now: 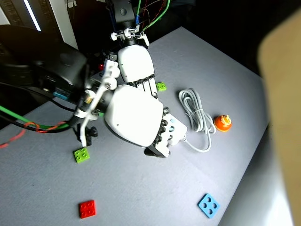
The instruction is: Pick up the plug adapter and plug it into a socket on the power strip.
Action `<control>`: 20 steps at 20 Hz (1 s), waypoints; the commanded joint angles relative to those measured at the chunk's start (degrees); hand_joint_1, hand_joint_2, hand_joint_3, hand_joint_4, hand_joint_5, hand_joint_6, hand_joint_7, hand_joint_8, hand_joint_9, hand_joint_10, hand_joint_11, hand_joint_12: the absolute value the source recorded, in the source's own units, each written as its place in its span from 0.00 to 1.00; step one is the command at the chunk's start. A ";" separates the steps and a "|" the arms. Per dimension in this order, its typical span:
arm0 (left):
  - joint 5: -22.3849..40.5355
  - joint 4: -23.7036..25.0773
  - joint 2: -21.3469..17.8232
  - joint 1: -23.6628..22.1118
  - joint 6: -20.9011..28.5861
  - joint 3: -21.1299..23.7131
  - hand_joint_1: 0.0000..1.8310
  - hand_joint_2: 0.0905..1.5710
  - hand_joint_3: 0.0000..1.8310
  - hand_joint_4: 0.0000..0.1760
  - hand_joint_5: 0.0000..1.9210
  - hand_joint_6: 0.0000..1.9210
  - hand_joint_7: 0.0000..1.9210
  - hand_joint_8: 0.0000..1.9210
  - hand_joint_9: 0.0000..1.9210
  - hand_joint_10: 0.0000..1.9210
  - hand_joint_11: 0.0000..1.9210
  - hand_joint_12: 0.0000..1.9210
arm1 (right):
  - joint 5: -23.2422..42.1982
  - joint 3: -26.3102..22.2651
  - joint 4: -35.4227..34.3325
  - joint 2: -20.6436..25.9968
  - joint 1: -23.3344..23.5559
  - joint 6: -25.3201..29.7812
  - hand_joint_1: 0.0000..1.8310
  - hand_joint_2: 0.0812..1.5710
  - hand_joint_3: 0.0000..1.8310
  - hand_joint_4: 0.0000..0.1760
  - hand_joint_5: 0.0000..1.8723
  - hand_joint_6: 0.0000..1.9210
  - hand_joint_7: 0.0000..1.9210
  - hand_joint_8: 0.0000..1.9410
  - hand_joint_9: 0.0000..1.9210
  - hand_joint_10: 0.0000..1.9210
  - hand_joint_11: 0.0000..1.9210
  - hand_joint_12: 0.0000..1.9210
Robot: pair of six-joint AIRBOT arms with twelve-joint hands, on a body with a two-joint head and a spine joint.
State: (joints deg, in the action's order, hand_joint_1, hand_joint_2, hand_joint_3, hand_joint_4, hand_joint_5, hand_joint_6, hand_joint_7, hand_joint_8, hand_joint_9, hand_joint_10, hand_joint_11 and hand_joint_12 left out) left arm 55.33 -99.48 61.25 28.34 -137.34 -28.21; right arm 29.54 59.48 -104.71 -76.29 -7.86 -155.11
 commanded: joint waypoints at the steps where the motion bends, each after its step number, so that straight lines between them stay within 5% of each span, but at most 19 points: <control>1: 0.27 0.29 -0.17 0.54 0.33 -0.26 0.00 0.76 0.00 0.00 0.01 0.00 0.01 0.00 0.02 0.00 0.00 0.06 | -0.22 0.02 2.30 -0.68 1.22 -0.03 0.66 0.74 0.00 0.00 0.47 0.52 0.45 0.71 0.34 0.68 0.26 0.91; 4: 0.27 0.29 -0.46 0.71 0.33 -0.25 0.01 0.75 0.00 0.00 0.02 0.00 0.03 0.00 0.04 0.00 0.00 0.10 | 1.03 2.16 -6.17 -3.67 1.90 -3.12 0.66 0.75 0.00 0.00 0.44 0.56 0.45 0.71 0.36 0.66 0.27 0.90; 20: -0.02 0.29 -1.45 1.15 0.62 -0.03 0.00 0.76 0.00 0.00 0.02 0.00 0.02 0.00 0.03 0.00 0.00 0.12 | 0.05 10.84 -6.49 -13.23 0.82 -6.56 0.66 0.75 0.00 0.00 0.45 0.53 0.45 0.72 0.36 0.68 0.27 0.90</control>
State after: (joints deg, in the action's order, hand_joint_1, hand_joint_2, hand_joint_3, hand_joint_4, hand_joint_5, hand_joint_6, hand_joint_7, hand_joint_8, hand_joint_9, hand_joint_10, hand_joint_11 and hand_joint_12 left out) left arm 54.63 -98.98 60.12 29.17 -136.99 -28.14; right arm 31.59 70.26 -113.93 -89.65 -7.53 -161.86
